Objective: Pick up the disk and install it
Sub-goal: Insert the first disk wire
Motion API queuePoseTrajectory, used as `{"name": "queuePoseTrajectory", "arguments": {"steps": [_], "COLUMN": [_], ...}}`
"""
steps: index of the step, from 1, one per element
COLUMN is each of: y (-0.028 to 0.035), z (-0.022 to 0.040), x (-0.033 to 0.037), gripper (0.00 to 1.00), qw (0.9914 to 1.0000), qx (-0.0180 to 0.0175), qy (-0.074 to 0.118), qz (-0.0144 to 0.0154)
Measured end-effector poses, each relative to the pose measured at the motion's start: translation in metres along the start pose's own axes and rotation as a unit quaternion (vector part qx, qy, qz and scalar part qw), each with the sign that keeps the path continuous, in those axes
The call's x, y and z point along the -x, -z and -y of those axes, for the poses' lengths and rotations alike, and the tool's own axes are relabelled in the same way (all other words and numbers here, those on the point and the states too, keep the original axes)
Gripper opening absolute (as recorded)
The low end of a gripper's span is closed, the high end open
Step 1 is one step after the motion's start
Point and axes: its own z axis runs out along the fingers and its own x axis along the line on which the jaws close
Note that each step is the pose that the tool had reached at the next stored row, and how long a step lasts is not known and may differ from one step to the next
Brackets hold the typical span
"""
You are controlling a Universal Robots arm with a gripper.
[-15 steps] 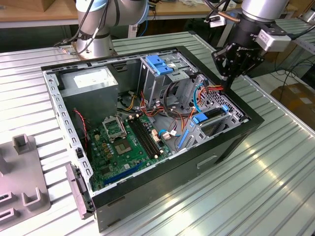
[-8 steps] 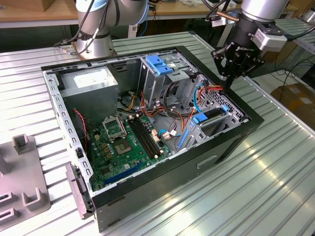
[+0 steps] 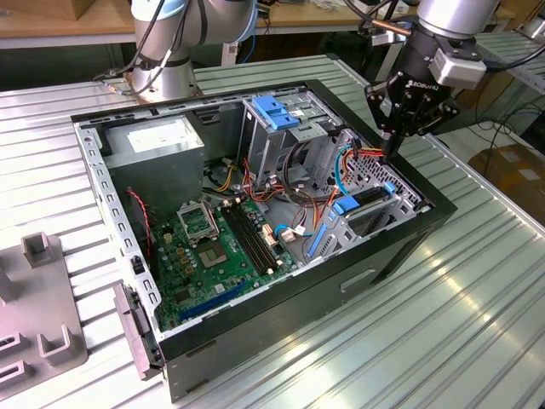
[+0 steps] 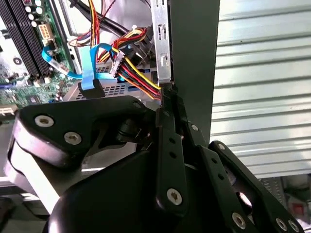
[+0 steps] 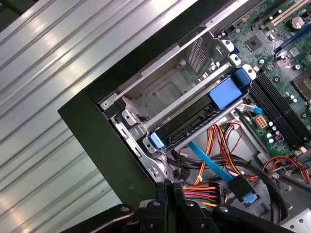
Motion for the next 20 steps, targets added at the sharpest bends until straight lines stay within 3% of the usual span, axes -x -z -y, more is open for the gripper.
{"name": "queuePoseTrajectory", "arguments": {"steps": [9, 12, 14, 17, 20], "y": [0.0002, 0.0002, 0.0001, 0.0001, 0.0001], "z": [-0.0044, -0.0044, -0.0044, -0.0044, -0.0044], "x": [0.0056, 0.0057, 0.0057, 0.0057, 0.0057], "gripper": [0.16, 0.16, 0.16, 0.16, 0.16], "qw": [0.99997, 0.99939, 0.99876, 0.99642, 0.99466], "qx": [0.0010, 0.0030, 0.0041, 0.0067, 0.0080], "qy": [-0.007, -0.035, -0.050, -0.084, -0.103], "qz": [-0.0002, 0.0007, 0.0012, 0.0022, 0.0028]}}
